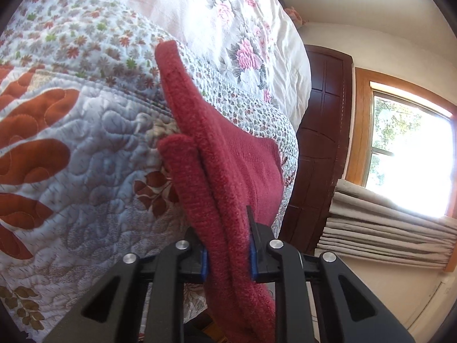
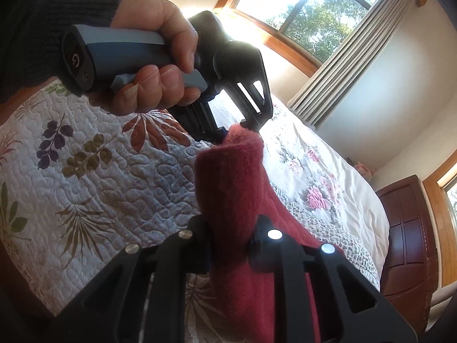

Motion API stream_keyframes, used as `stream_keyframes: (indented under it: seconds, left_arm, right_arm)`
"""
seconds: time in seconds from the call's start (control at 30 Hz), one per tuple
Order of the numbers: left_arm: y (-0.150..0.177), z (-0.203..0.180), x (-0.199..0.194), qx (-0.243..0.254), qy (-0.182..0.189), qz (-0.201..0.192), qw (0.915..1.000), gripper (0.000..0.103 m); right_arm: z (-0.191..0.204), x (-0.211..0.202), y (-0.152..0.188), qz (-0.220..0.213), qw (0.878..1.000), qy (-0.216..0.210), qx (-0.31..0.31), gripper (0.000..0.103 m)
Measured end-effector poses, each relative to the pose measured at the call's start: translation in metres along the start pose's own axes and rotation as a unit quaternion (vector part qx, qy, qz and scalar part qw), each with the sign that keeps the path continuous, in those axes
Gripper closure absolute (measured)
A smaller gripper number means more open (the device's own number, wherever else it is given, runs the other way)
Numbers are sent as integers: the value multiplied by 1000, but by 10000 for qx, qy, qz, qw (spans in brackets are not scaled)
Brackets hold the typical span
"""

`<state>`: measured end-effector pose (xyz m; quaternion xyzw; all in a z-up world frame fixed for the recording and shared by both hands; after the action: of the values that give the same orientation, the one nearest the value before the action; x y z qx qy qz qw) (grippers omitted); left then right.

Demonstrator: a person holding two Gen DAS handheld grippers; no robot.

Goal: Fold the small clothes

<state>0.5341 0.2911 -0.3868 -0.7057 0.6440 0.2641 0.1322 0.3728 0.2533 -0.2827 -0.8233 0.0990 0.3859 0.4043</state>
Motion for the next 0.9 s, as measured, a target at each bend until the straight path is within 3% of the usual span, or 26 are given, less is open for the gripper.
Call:
stream_keyframes:
  seconds: [0.9]
  left_arm:
    - [-9, -168, 39, 1122, -810, 153, 9903, 83]
  right_arm:
    - [-86, -56, 7, -436, 9879, 337, 1448, 86]
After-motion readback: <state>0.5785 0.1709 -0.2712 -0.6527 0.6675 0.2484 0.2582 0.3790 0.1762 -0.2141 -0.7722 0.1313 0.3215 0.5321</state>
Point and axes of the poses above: each gripper's, at about its wrist camera, not at the fingertips, and x roughly the way its jaws point, z to its left, y to its underside, the point moved 9 cm from there along x, roughly the way its jaws point, and after that the axes turned 4 degrees about x, right-handed, at the moved point
